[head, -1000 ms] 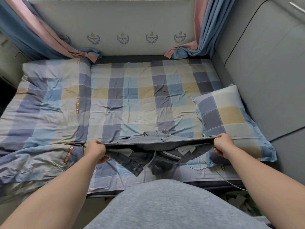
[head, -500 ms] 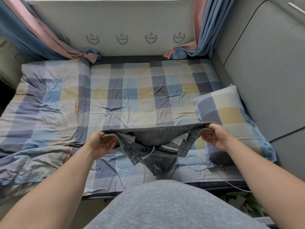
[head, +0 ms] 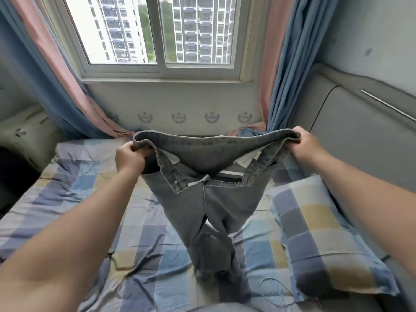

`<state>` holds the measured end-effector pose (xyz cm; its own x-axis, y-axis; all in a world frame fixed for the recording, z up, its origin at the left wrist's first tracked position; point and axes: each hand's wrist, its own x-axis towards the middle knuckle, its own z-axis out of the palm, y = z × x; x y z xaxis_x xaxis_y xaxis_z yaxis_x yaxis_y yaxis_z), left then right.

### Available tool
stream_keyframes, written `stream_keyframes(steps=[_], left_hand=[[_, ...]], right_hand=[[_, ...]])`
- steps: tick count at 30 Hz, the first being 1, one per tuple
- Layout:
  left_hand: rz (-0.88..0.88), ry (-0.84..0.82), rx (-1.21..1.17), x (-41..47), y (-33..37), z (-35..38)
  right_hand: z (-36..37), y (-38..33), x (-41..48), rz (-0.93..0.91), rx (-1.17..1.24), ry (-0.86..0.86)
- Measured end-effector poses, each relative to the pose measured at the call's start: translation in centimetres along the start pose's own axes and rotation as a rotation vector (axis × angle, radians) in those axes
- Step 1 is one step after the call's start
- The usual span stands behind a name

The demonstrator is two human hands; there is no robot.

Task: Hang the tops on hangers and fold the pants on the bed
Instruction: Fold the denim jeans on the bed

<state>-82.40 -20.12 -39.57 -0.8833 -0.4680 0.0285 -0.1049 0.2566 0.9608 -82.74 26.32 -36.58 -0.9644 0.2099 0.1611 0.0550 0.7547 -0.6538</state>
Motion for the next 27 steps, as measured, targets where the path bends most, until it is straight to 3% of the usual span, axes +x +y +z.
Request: stream_keyframes(steps=[4, 7, 14, 17, 22, 27], left_hand=[[0.196, 0.15, 0.001, 3.3, 9.8, -1.3], [0.23, 0.219, 0.021, 5.2, 16.3, -2.6], [0.353, 0.35, -0.201, 6.2, 28.3, -5.9], [0.425, 0.397, -0.158, 6.4, 31.8, -7.6], [0.488, 0.267, -0.182, 7.0, 35.5, -9.8], [0.432, 0.028, -0.294, 7.4, 37.1, -11.7]], right_hand=[[-5.0, -5.9, 5.5, -0.135, 0.162, 0.116], [-9.0, -10.9, 7.6, -0.19, 0.363, 0.141], [-16.1, -20.5, 9.2, -0.236, 0.77, 0.083], [-19.0, -23.8, 9.5, -0.243, 0.834, 0.046], [-23.2, -28.7, 9.1, -0.252, 0.826, 0.077], [-25.5, -32.0, 8.2, -0.047, 0.829, 0.074]])
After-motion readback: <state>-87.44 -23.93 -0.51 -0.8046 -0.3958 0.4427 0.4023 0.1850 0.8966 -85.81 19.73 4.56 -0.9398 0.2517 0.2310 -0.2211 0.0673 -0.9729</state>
